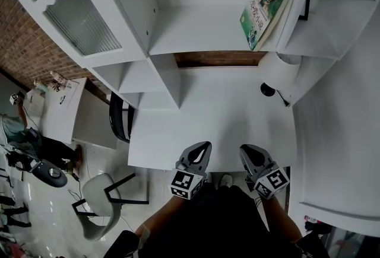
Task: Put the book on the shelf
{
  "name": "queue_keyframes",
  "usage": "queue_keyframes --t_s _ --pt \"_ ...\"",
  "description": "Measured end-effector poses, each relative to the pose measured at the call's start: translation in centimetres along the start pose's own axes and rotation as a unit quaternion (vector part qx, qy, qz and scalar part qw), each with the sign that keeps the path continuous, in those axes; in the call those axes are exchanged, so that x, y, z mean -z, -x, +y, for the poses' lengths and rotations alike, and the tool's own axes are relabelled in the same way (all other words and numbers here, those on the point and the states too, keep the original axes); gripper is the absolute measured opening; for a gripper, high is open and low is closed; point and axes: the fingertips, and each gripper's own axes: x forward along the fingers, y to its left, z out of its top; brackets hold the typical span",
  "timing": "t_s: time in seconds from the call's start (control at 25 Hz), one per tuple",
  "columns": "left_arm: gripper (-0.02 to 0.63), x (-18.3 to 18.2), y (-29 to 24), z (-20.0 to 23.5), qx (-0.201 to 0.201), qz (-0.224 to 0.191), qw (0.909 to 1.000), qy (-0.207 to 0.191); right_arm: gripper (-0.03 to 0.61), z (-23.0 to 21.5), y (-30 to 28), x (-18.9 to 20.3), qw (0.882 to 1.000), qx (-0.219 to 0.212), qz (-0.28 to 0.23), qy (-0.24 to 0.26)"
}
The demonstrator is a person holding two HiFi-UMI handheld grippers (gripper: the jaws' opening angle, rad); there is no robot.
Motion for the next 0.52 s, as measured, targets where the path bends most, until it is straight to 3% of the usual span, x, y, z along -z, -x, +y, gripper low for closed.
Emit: queue_keyframes --t_s 0.16,0.32,0.52 --pt "0.020 0.9 0.8 0.0 -0.003 0.016 0.9998 0.008 0.046 0.6 0.8 2.0 1.000 0.006 0.005 -0.018" --pt "0.020 1.2 1.5 -1.4 0.043 0.005 0.9990 -0.011 0.046 1.9 1.3 3.0 0.999 0.001 0.022 -0.024" --pt "0.020 1.8 2.4 -1.5 0.051 0.002 0.9987 -0.002 0.046 2.4 1.8 2.5 0.997 0.006 -0.024 -0.069"
